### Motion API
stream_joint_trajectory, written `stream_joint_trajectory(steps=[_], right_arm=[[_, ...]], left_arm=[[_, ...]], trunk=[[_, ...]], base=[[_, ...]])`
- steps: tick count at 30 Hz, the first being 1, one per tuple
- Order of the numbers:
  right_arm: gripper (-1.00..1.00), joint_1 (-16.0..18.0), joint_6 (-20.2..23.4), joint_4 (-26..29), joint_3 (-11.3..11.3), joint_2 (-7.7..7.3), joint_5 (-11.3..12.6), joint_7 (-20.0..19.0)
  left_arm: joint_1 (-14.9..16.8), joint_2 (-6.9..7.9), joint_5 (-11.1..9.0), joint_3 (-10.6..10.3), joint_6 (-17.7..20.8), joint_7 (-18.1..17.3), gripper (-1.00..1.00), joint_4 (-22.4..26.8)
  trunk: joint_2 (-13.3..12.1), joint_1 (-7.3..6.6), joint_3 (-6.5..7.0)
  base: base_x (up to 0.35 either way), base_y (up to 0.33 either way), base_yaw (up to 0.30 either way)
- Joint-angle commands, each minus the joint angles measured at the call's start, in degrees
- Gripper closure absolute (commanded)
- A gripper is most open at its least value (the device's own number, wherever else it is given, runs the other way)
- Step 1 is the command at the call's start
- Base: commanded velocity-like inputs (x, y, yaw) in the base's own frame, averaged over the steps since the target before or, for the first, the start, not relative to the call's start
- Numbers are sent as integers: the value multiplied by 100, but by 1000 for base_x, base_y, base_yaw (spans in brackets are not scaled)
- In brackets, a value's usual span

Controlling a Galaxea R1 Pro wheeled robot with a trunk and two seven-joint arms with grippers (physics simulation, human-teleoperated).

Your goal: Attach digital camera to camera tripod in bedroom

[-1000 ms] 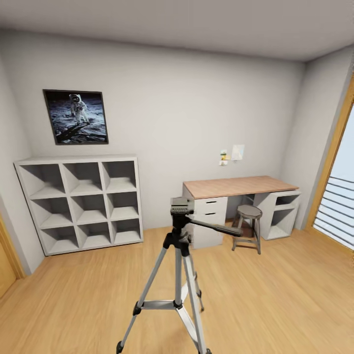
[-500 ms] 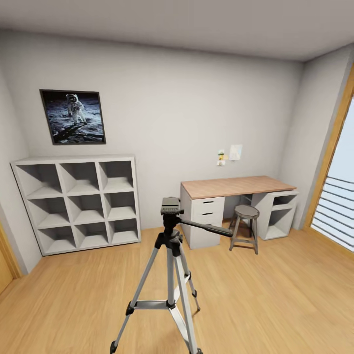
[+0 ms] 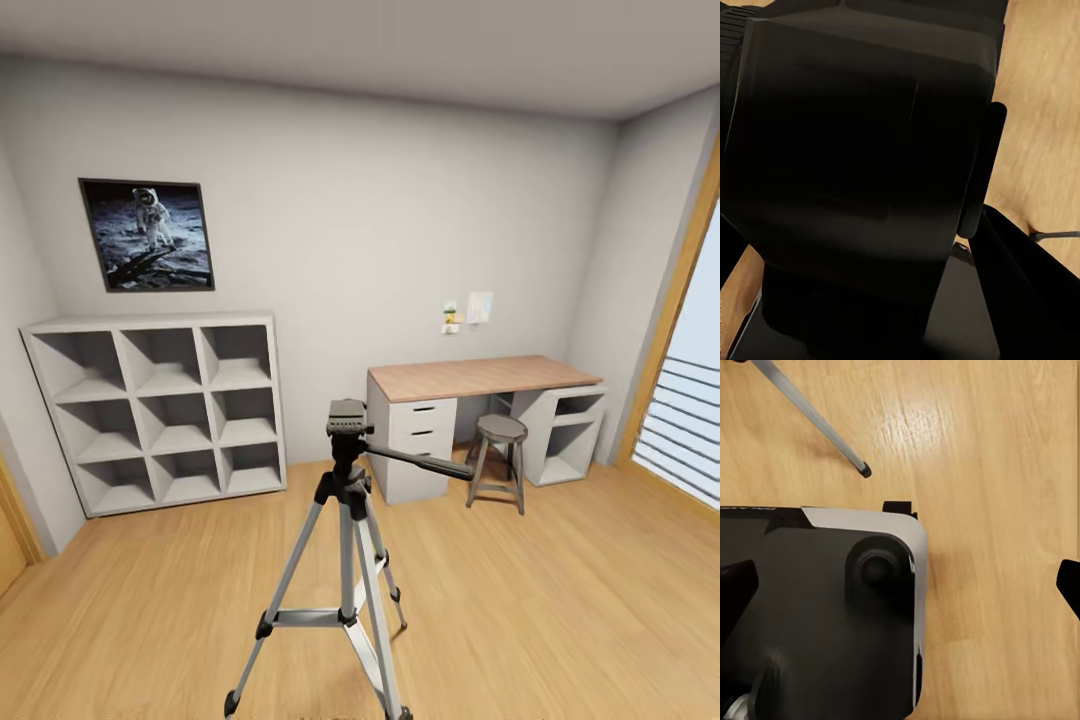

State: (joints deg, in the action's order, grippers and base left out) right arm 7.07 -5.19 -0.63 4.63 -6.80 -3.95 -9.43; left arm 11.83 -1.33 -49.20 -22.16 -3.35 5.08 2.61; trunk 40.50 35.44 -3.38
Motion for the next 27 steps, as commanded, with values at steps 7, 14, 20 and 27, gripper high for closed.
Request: stream_joint_trajectory(steps=[7, 14, 20, 27], right_arm=[[-100, 5, -19, -7, 51, -18, -43, -24], [-100, 5, -17, -14, 40, 17, -50, -27], [-100, 5, -17, -16, 39, 15, -117, -28], [-100, 5, -15, -16, 52, -32, -135, -32]], left_arm=[[4, -2, -37, -52, -16, 38, 100, 2], [4, -1, -35, -52, -16, 36, 100, 2], [4, 8, -29, -58, -16, 21, 100, -14], [4, 52, -35, -60, -12, 1, 100, -53]], trunk=[[9, 1, -72], [9, 1, -137], [9, 1, -192], [9, 1, -257]], base=[[0, 0, 0], [0, 0, 0], [0, 0, 0], [0, 0, 0]])
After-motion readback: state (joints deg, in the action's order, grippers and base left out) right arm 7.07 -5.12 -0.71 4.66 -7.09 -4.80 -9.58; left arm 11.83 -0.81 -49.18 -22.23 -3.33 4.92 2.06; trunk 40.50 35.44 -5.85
